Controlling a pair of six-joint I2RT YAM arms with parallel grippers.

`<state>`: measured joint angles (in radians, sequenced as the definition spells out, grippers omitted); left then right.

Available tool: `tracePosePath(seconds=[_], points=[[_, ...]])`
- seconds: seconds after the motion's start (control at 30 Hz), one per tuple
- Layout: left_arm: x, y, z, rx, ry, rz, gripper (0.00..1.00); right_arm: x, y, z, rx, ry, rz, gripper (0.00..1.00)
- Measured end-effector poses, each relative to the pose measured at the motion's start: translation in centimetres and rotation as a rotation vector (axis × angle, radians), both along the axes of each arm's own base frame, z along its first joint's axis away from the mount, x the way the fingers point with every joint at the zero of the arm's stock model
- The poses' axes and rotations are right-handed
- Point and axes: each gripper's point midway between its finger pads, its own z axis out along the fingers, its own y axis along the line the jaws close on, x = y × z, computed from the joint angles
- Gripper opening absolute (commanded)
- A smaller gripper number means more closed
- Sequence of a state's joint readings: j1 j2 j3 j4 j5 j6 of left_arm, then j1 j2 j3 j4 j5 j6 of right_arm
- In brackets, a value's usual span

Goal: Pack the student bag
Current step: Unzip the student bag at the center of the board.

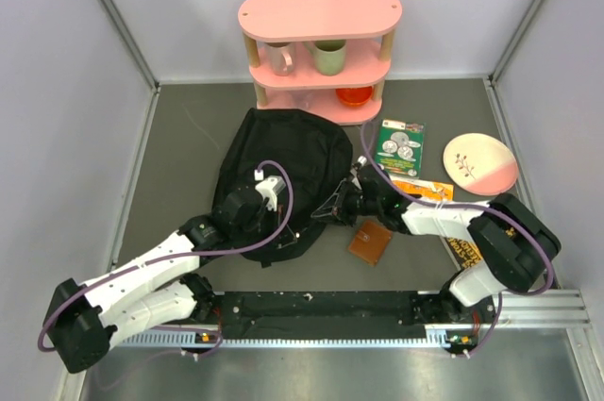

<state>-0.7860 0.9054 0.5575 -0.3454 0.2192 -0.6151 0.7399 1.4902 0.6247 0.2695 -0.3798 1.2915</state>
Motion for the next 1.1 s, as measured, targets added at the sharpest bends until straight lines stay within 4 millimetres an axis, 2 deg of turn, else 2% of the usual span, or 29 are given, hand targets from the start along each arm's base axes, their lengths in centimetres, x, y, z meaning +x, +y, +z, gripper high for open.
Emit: tracePosePath(seconds=[0.23,0.43,0.53,0.63,0.73,0.83,0.87,0.97,1.1], points=[[0.1,-0.1,0.4,0.000,-0.004,0.002,0.00,0.7,-0.5,0.0,-0.015,-0.018,0.010,0.00],[0.7,0.7,0.8,0.030,-0.028,0.049,0.00,3.1,-3.3,0.1,-0.012,-0.021,-0.022,0.00],[0.6,1.7,0.4,0.064,-0.023,0.085,0.00,4.8,-5.6,0.0,-0.015,-0.020,-0.063,0.00],[0.9,2.1,0.4,0.060,-0.028,0.130,0.00,4.6,-6.0,0.0,-0.014,-0.025,-0.033,0.00],[0.8,3.1,-0.7,0.084,-0.002,0.189,0.00,4.1,-6.1,-0.1,-0.026,-0.035,-0.002,0.01],[0.7,3.4,-1.3,0.090,0.014,0.214,0.00,3.6,-6.3,0.1,-0.028,-0.053,0.018,0.32],[0.6,3.4,-1.4,0.090,0.015,0.213,0.00,3.6,-6.4,0.2,-0.029,-0.067,0.019,0.52],[0.0,3.4,-1.7,0.089,0.030,0.191,0.00,3.5,-7.4,0.8,-0.028,-0.102,-0.005,0.69],[-0.4,2.8,-1.7,0.077,0.036,0.141,0.00,2.3,-8.3,2.0,-0.017,-0.152,-0.019,0.75]])
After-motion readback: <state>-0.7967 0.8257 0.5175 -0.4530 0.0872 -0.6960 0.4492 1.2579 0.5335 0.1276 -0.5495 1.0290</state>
